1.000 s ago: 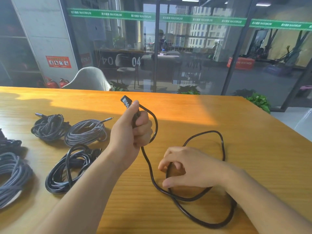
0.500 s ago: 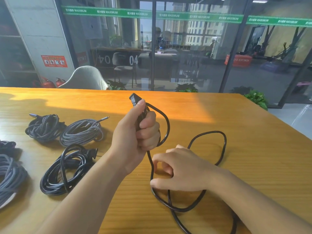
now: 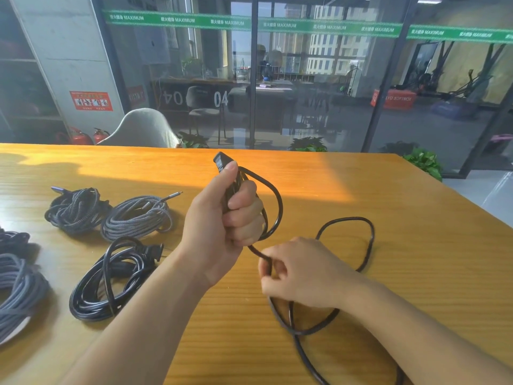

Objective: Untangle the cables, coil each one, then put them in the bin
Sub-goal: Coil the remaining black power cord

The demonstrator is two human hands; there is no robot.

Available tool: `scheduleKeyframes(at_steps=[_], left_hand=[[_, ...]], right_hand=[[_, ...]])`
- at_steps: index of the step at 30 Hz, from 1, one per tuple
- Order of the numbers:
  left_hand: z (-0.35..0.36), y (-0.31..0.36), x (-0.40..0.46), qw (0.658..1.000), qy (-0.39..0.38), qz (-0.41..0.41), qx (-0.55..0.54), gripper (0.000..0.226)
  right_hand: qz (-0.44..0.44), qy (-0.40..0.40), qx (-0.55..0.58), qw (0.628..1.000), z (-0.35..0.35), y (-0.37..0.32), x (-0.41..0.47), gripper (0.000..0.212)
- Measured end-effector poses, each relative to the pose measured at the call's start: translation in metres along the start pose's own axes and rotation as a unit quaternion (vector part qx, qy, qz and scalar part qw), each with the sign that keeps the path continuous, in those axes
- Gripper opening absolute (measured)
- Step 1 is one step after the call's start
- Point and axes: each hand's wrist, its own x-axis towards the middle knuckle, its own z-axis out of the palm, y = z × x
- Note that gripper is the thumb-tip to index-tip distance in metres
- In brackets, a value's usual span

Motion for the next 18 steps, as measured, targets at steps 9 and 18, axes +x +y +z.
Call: scheduleKeyframes(at_steps=[9, 18], left_hand=[[-0.011, 0.007, 0.002, 0.999, -0.027, -0.012, 0.018, 0.050], [-0.018, 0.023, -0.003, 0.998, -0.056, -0.018, -0.004, 0.049]], right_hand=[[0.074, -0.032, 0.393, 0.916, -0.030, 0.055, -0.006, 0.024], [0.068, -0.271, 0.369, 0.887, -0.060, 0.100, -0.026, 0.021]])
